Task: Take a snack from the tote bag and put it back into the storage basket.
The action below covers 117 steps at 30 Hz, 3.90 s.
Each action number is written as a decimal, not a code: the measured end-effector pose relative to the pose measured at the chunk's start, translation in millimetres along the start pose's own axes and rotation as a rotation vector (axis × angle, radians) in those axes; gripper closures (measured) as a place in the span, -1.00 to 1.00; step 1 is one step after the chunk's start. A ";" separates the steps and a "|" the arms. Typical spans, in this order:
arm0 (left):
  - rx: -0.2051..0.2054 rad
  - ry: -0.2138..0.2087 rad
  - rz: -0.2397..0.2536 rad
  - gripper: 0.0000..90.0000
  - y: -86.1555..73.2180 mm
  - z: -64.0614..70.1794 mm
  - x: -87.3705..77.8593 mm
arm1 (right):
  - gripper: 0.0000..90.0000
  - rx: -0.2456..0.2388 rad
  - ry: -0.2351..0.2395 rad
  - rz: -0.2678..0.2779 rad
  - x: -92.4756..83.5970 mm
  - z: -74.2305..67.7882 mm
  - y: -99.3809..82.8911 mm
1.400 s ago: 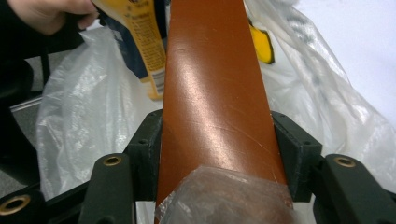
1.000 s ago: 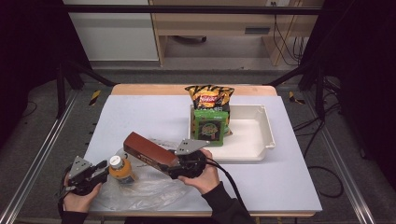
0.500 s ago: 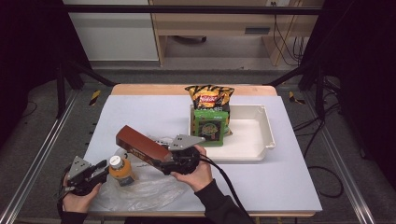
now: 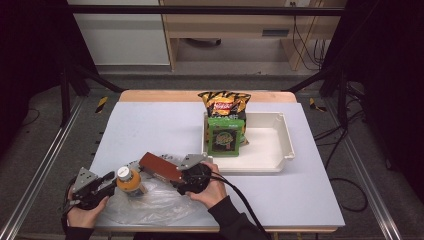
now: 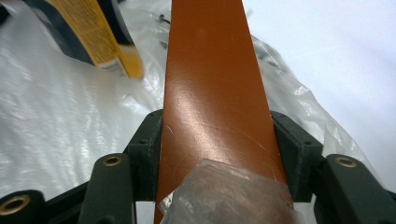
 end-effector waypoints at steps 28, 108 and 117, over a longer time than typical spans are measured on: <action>-0.002 -0.002 -0.002 0.39 -0.7 0.3 -0.1 | 0.60 0.052 0.040 0.064 -62.6 7.1 -22.2; -0.003 0.002 0.008 0.33 -0.8 -0.4 -0.9 | -0.09 0.069 -0.019 0.017 22.1 -7.8 -5.1; -0.003 0.004 0.008 0.33 -1.1 -0.8 -1.0 | -0.03 0.054 -0.013 0.036 18.3 -7.8 -2.6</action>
Point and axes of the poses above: each handheld gripper's, and its own axes: x roughly forward along the jaws, y roughly out of its top, z roughly to its right, the point moved 3 cm from there along x, roughly forward along the jaws, and after that the axes turned 9 degrees about x, right-handed, at the moved point
